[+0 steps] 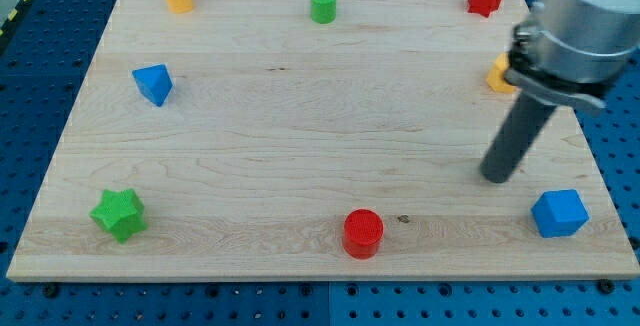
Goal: Move the green star right a bit
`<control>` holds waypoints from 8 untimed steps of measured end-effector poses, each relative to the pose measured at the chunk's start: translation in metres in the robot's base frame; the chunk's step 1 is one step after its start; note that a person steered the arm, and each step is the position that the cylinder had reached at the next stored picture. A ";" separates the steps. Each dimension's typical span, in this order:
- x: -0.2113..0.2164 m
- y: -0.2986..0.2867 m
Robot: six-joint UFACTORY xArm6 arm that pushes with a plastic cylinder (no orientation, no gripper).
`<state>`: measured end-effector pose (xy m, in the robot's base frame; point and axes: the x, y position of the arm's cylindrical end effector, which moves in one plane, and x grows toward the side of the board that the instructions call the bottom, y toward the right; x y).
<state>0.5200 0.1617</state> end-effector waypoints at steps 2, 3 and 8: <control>-0.004 -0.166; -0.005 -0.247; 0.040 -0.466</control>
<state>0.5597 -0.3041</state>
